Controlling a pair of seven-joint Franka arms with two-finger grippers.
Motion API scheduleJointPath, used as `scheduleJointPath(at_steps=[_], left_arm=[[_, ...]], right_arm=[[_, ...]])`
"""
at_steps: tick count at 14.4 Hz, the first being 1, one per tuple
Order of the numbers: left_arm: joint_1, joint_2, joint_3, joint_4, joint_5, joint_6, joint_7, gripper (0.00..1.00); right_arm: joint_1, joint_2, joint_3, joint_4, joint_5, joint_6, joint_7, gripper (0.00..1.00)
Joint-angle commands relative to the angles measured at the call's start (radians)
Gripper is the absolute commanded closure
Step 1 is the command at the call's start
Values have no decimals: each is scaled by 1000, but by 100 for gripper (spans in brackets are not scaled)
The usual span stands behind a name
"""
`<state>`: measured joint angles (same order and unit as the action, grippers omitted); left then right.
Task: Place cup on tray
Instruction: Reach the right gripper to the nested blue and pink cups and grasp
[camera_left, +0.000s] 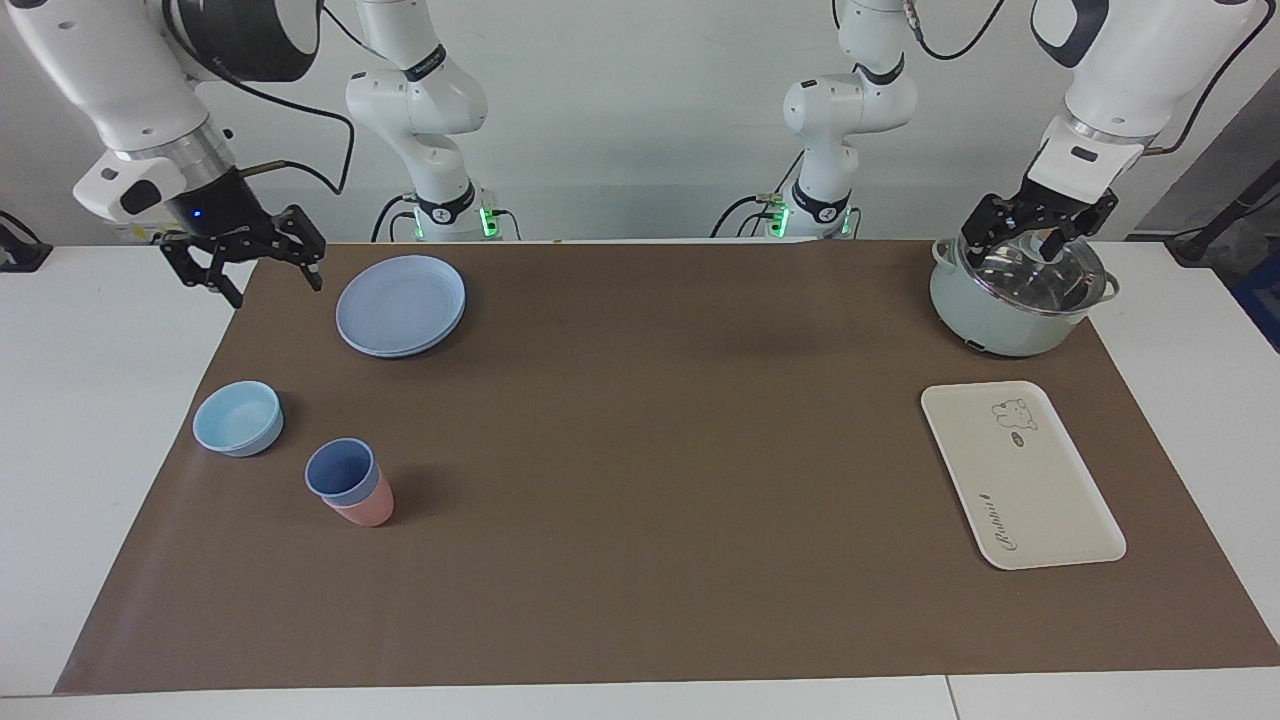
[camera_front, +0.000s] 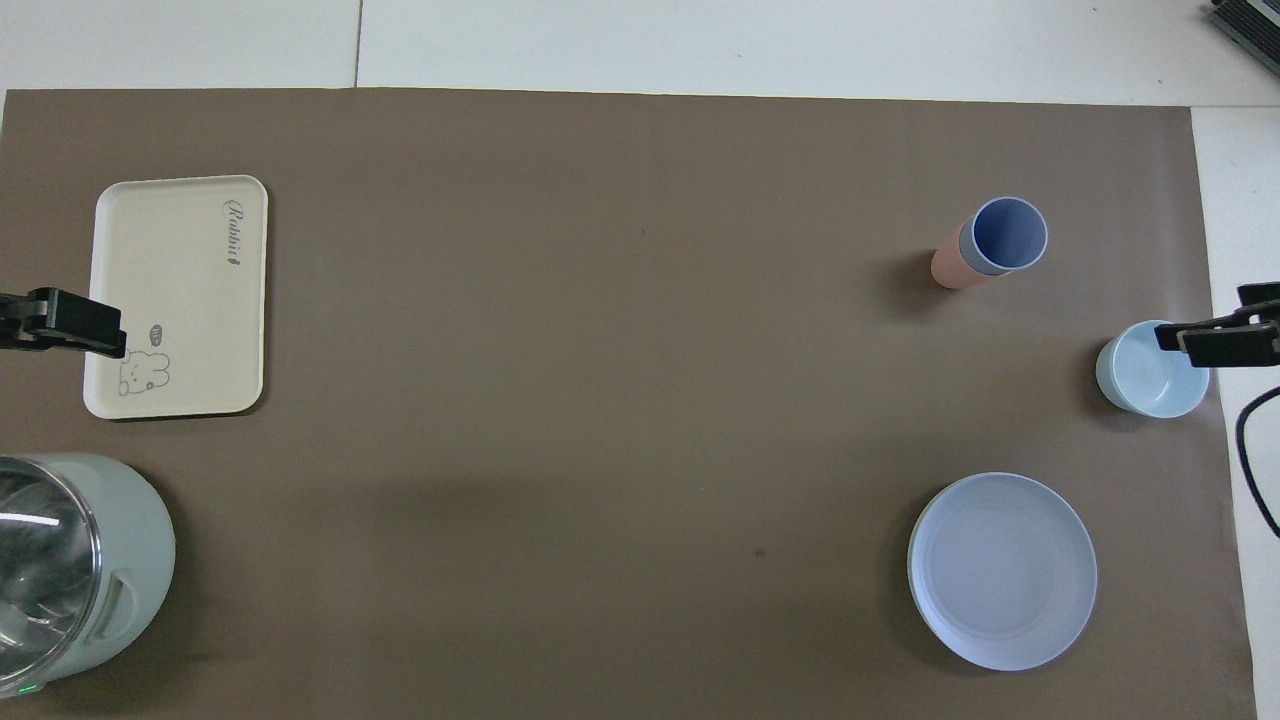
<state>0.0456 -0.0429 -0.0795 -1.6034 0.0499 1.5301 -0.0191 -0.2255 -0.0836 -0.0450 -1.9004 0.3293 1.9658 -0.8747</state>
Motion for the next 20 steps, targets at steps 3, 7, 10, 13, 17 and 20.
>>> scheduleJointPath(at_steps=[3,7,10,13,17,20], left_arm=[[10,-28,-6,-30,13,4,4,0],[10,-28,-6,-30,13,4,4,0],[10,-28,-6,-30,13,4,4,0],[10,-28,-6,-30,13,4,4,0],[10,-28,-6,-30,13,4,4,0],[10,-28,-6,-30,13,4,4,0]], right_arm=[[-49,83,8,-77,322,149,-427,0],[-74,194,8,-75,539,173,-681,0],[-87,281,8,-75,710,173,-881,0],[-87,361,10,-75,836,162,-966,0],[-71,459,13,-66,1004,176,-1190,0],[-60,469,17,-66,1077,177,-1205,0]])
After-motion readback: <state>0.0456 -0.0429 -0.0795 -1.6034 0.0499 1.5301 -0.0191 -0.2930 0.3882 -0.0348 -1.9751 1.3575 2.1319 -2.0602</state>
